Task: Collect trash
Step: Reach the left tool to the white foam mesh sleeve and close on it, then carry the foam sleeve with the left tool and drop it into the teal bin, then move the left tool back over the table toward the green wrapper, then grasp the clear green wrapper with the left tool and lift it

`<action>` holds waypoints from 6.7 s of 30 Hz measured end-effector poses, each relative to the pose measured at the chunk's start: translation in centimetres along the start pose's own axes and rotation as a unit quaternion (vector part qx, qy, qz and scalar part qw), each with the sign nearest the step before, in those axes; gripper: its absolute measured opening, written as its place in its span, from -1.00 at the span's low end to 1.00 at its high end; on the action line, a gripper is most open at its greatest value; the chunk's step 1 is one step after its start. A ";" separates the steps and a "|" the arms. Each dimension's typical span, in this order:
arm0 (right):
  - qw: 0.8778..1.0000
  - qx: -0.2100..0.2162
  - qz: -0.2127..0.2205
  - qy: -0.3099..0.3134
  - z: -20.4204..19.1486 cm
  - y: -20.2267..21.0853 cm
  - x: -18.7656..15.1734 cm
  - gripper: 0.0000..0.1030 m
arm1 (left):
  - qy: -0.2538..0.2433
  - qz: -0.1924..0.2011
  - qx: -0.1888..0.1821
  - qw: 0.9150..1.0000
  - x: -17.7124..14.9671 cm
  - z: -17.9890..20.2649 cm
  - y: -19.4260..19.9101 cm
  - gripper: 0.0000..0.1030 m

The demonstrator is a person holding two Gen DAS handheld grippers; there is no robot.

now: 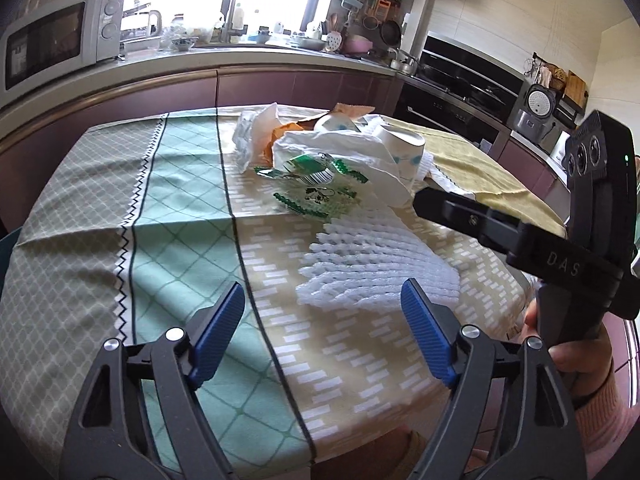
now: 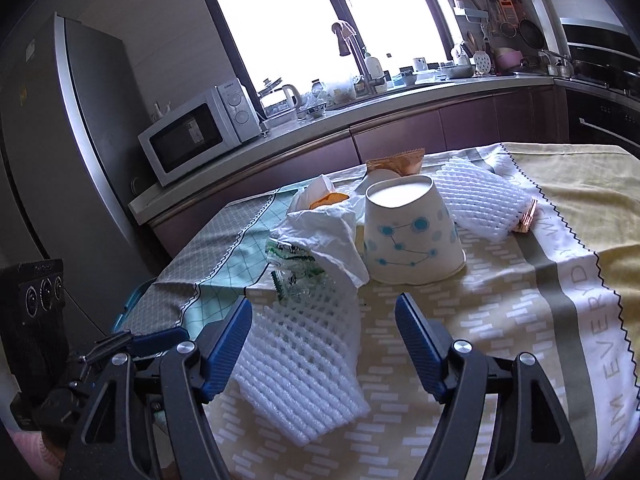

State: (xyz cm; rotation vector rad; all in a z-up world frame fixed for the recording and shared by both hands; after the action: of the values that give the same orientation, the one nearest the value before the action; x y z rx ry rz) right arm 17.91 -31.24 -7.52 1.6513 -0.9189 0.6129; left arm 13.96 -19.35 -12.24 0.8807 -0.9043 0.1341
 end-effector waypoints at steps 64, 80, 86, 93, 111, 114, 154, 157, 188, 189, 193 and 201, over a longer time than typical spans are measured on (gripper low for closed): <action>0.930 0.261 -0.144 0.215 -37.0 -13.5 -1.0 -0.91 | 0.198 0.078 0.271 0.939 -1.3 -39.3 22.6 -0.79; 0.924 0.216 -0.230 0.217 -39.7 -19.6 -4.2 -0.45 | 0.225 0.030 0.280 0.933 -2.9 -43.3 16.4 -0.28; 0.930 0.236 -0.194 0.204 -37.2 -16.3 -2.2 -0.45 | 0.211 0.058 0.283 0.934 -4.0 -40.9 18.0 -0.26; 0.948 0.224 -0.108 0.197 -29.9 -9.7 0.3 -0.20 | 0.128 0.105 0.227 0.960 0.8 -32.8 18.1 -0.08; 0.996 0.041 -0.040 0.071 -5.1 -3.3 2.0 -0.06 | 0.032 0.049 -0.011 0.998 6.5 -11.6 3.9 0.14; 0.995 0.033 -0.052 0.075 -4.5 -4.7 1.3 -0.06 | 0.050 0.033 -0.024 0.998 6.4 -10.7 1.9 0.14; 0.989 0.029 -0.075 0.123 -6.4 -7.9 0.9 -0.06 | 0.010 0.017 0.017 1.000 4.7 -10.5 1.2 -0.71; 0.989 0.030 -0.076 0.126 -6.7 -8.0 0.8 -0.06 | 0.007 0.021 0.019 1.000 4.7 -10.5 1.7 -0.71; 0.983 0.012 -0.093 0.156 -8.2 -9.2 0.1 0.00 | 0.015 0.044 0.042 0.998 3.8 -12.3 5.8 -0.71; 0.983 0.010 -0.094 0.157 -8.3 -9.4 0.1 0.00 | 0.016 0.044 0.042 0.998 3.8 -12.5 5.9 -0.71; 0.980 -0.001 -0.099 0.170 -8.5 -10.0 -0.1 0.00 | 0.022 0.047 0.046 0.998 3.6 -13.1 6.5 -0.71; 0.972 -0.039 -0.098 0.210 -9.5 -10.5 0.0 0.00 | 0.031 0.048 0.055 0.997 3.3 -14.0 7.2 -0.71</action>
State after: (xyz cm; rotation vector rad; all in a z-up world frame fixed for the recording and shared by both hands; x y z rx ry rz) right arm 27.13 -21.03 -10.80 1.4431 -0.4616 0.7429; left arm 21.61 -5.43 -9.70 0.9311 -0.8887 0.2951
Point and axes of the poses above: each gripper's, at about its wrist camera, not at the fingertips, and y roughly against the way its jaws point, z to its right, x to its top, the point moved 8 cm from there along -y, roughly the way its jaws point, and after that the axes turned 7 degrees about -x, right-handed, at the moved point
